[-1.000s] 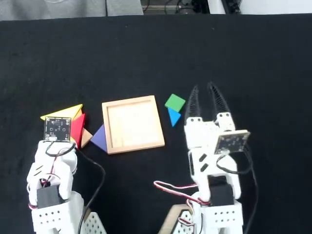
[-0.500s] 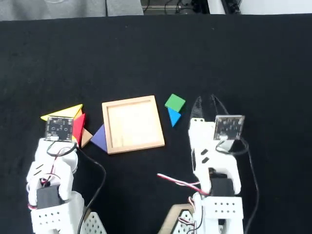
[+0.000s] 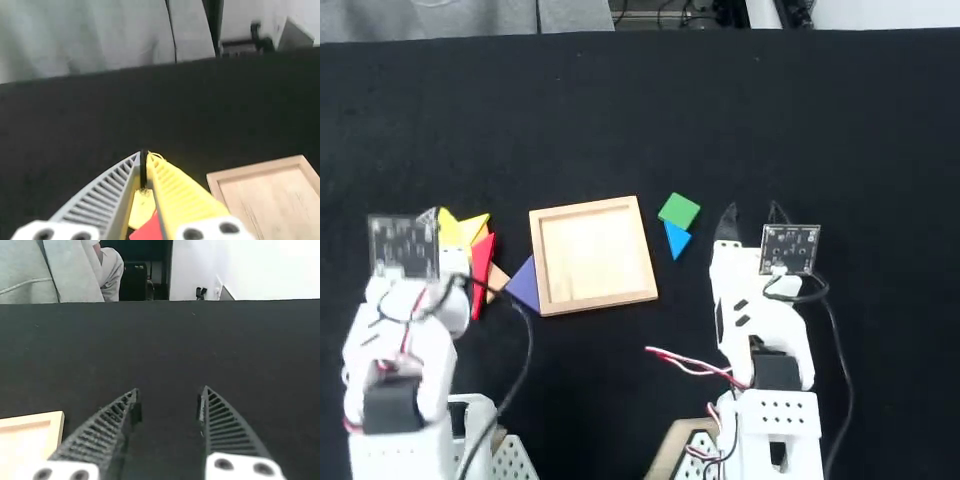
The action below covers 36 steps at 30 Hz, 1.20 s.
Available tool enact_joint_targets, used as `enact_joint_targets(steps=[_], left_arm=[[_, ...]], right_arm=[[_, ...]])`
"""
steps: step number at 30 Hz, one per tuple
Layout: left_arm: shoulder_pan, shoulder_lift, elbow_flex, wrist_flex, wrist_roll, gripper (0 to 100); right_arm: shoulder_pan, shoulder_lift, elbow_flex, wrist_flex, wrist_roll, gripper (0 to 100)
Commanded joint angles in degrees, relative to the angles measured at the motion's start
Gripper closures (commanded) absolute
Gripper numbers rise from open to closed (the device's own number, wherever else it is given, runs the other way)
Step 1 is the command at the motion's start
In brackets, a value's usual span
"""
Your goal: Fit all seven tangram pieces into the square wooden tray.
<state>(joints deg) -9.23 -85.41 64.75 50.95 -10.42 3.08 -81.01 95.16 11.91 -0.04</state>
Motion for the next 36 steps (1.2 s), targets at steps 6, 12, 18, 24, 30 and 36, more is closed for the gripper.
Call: enact_joint_targets(steps=[6, 12, 18, 24, 30, 36], left_arm=[[0.6, 49.8, -31.5, 17.9, 0.3, 97], [0.7, 72.3, -50.5, 39.0, -0.3, 93], [-1.2, 81.2, -54.0, 40.9, -5.8, 78], [-1.9, 78.2, -46.6, 35.7, -18.2, 78], [-6.9, 77.4, -38.1, 21.9, -24.8, 75], [-10.2, 77.7, -33.2, 12.5, -21.7, 68]], right_arm=[[1.1, 0.4, 0.8, -1.2, 2.9, 80.0], [1.1, 0.4, 1.6, -1.5, 5.9, 80.0], [-1.5, 0.4, 2.0, -1.2, 8.6, 80.0], [-2.9, 0.4, 2.0, -0.2, 10.7, 80.0], [-3.8, 0.1, 2.0, -0.2, 10.7, 80.0], [-5.5, 0.2, 2.0, 0.0, 10.8, 80.0]])
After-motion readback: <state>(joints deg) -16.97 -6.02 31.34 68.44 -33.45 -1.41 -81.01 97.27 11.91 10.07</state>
